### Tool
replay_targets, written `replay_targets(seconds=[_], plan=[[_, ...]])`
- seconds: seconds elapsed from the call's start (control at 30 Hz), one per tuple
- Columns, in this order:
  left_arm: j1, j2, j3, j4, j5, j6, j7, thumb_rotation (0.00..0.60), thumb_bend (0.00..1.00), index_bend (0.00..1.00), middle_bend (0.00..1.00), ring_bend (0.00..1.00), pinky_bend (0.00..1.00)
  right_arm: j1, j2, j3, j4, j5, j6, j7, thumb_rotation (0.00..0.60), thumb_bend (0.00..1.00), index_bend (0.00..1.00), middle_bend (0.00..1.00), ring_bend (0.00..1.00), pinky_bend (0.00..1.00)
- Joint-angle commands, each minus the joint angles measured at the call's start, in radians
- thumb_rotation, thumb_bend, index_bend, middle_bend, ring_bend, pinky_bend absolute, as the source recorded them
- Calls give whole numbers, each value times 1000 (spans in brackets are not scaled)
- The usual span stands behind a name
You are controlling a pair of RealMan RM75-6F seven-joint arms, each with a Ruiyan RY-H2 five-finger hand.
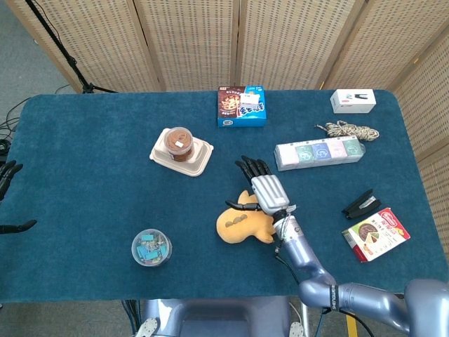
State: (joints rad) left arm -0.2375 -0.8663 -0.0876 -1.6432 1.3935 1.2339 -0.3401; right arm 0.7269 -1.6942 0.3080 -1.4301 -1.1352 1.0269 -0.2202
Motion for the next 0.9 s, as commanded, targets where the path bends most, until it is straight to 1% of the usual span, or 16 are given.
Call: replay_targets(seconds=[0.03, 0.2, 0.3, 0.37, 0.6, 0.7, 0.73, 0.83, 0.9], plan=[[1, 0, 1, 1, 2, 1, -1, 600, 0, 0, 0, 0, 0, -15, 65, -2, -63, -9, 42, -60, 73, 0, 0, 0, 0, 0], [2, 0, 2, 1, 3, 3, 2, 600, 0, 0, 0, 0, 0, -63, 173, -33, -129, -39, 95, -110, 76, 0, 0, 0, 0, 0], [4, -3, 1, -1, -5, 5, 15, 600, 0, 0, 0, 0, 0, -103, 249, -66, -146, -73, 127, -121, 80, 0, 0, 0, 0, 0], [9, -12, -5, -3, -26, 17, 47, 600, 0, 0, 0, 0, 0, -135, 297, -89, -154, -102, 154, -108, 82, 0, 0, 0, 0, 0], [31, -27, -6, -19, -62, 47, 110, 600, 0, 0, 0, 0, 0, -265, 436, -171, -149, -193, 255, 17, 86, 0, 0, 0, 0, 0], [44, -33, 2, -17, -58, 61, 130, 600, 0, 0, 0, 0, 0, -328, 482, -218, -127, -239, 302, 78, 88, 0, 0, 0, 0, 0], [49, -34, 5, -18, -55, 67, 133, 600, 0, 0, 0, 0, 0, -355, 498, -241, -114, -266, 326, 106, 87, 0, 0, 0, 0, 0], [59, -39, 4, -20, -43, 90, 130, 600, 0, 0, 0, 0, 0, -414, 511, -282, -65, -312, 384, 159, 87, 0, 0, 0, 0, 0], [63, -42, 5, -19, -36, 98, 132, 600, 0, 0, 0, 0, 0, -443, 511, -296, -45, -327, 411, 193, 85, 0, 0, 0, 0, 0]])
